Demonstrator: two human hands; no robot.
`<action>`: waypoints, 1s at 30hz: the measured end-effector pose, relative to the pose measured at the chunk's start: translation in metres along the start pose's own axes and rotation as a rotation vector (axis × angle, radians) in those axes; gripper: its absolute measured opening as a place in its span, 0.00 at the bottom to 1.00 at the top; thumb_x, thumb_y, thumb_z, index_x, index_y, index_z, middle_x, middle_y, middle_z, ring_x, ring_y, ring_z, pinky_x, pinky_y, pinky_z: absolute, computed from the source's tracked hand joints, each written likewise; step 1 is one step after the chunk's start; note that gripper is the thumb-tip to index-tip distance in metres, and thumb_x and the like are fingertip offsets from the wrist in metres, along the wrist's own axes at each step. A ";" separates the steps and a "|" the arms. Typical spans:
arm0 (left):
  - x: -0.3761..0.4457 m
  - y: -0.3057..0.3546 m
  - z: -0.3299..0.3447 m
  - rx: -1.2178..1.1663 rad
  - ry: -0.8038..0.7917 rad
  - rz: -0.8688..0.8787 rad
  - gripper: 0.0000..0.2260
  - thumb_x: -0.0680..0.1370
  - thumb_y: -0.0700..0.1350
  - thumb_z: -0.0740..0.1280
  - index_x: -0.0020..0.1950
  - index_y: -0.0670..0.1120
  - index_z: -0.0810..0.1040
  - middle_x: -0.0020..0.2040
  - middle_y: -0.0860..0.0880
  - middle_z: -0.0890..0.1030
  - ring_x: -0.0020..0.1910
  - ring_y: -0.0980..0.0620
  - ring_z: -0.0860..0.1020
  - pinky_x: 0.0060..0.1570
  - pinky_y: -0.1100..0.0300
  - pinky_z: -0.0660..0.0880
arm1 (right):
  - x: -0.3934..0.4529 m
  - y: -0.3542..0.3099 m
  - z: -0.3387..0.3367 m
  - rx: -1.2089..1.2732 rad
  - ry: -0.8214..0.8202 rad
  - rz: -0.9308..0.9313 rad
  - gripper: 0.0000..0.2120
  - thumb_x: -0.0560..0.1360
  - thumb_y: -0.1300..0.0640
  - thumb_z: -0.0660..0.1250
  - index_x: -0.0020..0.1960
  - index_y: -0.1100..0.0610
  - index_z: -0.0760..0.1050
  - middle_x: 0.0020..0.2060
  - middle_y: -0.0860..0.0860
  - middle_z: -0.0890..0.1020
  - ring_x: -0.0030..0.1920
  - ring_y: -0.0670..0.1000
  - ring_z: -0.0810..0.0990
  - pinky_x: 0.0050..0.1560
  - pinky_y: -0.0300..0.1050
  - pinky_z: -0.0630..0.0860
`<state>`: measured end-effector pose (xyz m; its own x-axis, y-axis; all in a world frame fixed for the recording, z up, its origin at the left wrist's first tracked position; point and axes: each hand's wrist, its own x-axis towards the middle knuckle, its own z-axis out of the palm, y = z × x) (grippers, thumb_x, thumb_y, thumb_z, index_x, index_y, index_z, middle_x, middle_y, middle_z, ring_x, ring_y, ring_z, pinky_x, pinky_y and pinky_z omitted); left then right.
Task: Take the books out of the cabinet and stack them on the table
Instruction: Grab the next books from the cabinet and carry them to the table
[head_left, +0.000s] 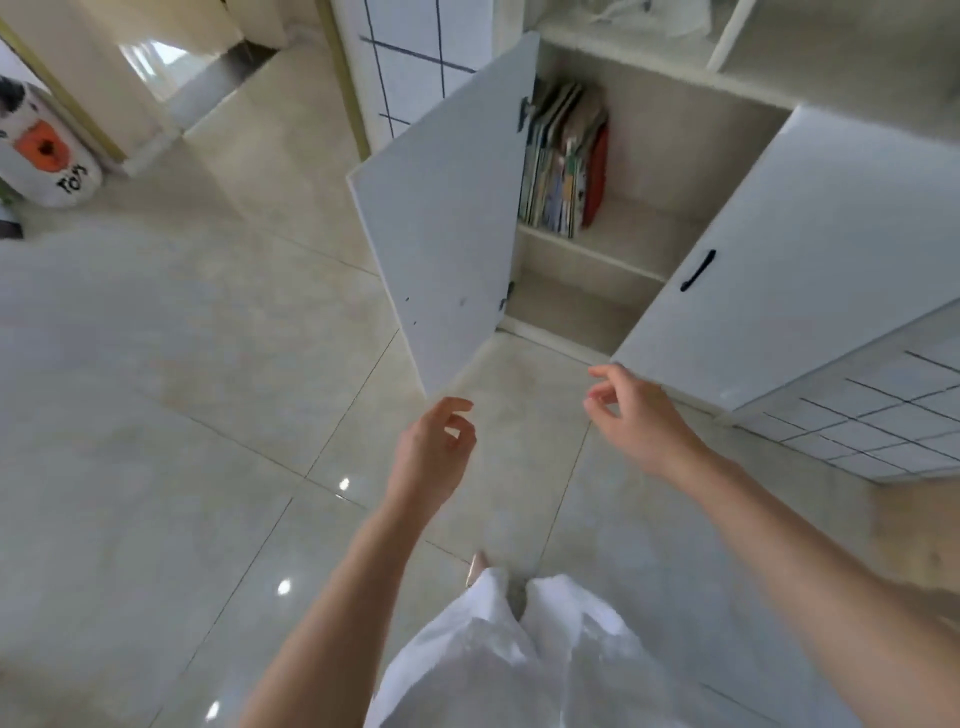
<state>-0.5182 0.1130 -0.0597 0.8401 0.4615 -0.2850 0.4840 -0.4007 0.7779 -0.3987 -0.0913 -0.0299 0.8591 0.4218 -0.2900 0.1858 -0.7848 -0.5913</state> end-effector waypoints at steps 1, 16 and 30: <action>0.016 0.009 0.001 0.002 -0.013 0.005 0.11 0.77 0.40 0.64 0.56 0.51 0.79 0.43 0.53 0.82 0.39 0.52 0.81 0.37 0.62 0.71 | 0.010 0.001 -0.007 -0.006 0.022 0.008 0.18 0.78 0.56 0.64 0.67 0.58 0.70 0.54 0.52 0.82 0.55 0.53 0.80 0.56 0.46 0.73; 0.237 0.137 0.097 0.006 -0.109 0.021 0.13 0.77 0.44 0.62 0.60 0.53 0.77 0.51 0.52 0.80 0.44 0.51 0.80 0.34 0.61 0.74 | 0.211 0.053 -0.129 -0.290 -0.035 -0.149 0.23 0.78 0.58 0.63 0.72 0.55 0.63 0.70 0.53 0.69 0.64 0.56 0.74 0.62 0.54 0.72; 0.420 0.169 0.166 -0.016 -0.123 -0.052 0.14 0.76 0.38 0.64 0.61 0.46 0.76 0.57 0.48 0.81 0.50 0.49 0.81 0.52 0.56 0.78 | 0.441 0.069 -0.164 -0.237 -0.154 -0.135 0.20 0.78 0.57 0.62 0.69 0.58 0.68 0.67 0.56 0.73 0.65 0.56 0.73 0.64 0.46 0.69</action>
<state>-0.0427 0.1078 -0.1410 0.8380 0.3804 -0.3912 0.5248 -0.3657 0.7687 0.0712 -0.0336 -0.0748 0.7399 0.5793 -0.3421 0.4149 -0.7932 -0.4458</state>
